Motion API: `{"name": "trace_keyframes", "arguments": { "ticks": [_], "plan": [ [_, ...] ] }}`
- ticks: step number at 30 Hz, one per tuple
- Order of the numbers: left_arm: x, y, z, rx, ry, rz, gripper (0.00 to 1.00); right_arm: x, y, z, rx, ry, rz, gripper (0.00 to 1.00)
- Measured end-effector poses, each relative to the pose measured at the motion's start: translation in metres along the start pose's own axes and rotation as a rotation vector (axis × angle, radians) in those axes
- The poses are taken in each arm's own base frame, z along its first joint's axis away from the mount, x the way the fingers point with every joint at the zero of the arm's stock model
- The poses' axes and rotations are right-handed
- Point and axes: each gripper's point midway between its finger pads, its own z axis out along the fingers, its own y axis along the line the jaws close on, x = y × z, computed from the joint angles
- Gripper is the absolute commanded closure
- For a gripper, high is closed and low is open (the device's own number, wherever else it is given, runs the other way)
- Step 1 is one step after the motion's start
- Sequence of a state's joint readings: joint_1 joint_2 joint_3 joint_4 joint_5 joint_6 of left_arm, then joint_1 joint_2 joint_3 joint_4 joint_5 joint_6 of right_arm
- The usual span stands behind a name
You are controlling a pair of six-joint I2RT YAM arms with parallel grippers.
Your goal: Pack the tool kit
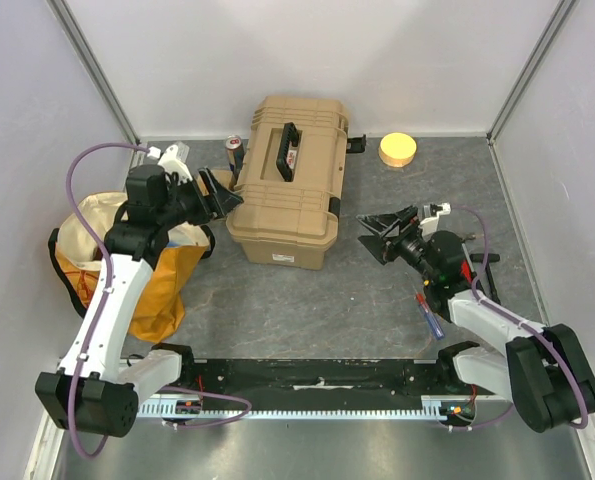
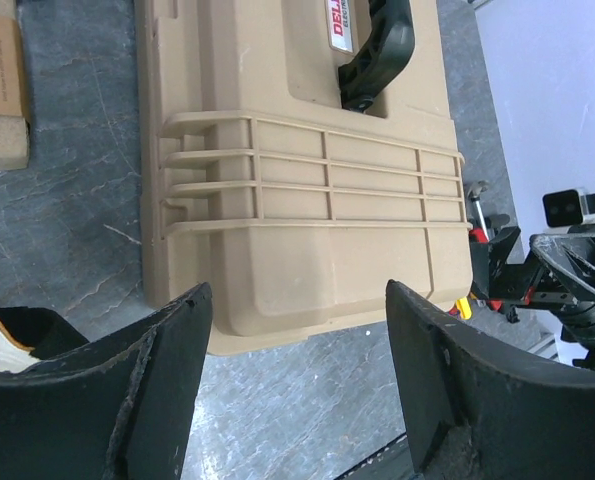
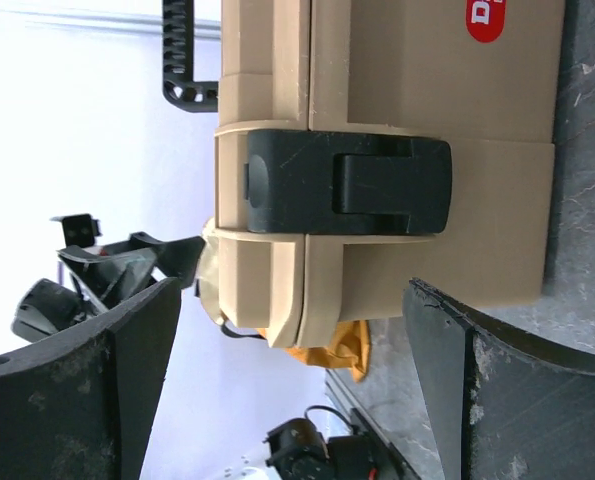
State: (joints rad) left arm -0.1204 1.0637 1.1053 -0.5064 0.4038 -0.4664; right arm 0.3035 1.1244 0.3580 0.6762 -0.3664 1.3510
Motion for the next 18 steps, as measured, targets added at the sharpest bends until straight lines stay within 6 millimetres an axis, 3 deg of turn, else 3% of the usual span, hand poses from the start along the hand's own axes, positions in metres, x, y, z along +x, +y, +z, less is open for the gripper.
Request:
{"name": "trace_keyframes", "arguments": {
  "ticks": [5,11,18],
  "plan": [
    [0.004,0.004,0.005,-0.001,0.002,-0.016,0.24,-0.004,0.002,-0.002,-0.057,-0.039,0.099,0.02],
    [0.015,0.012,0.016,-0.016,0.031,-0.031,0.24,-0.002,-0.013,0.002,-0.069,-0.039,0.241,0.02],
    [0.02,0.015,0.026,-0.017,0.047,-0.043,0.24,0.001,-0.01,0.008,-0.112,-0.04,0.322,0.02]
  ]
}}
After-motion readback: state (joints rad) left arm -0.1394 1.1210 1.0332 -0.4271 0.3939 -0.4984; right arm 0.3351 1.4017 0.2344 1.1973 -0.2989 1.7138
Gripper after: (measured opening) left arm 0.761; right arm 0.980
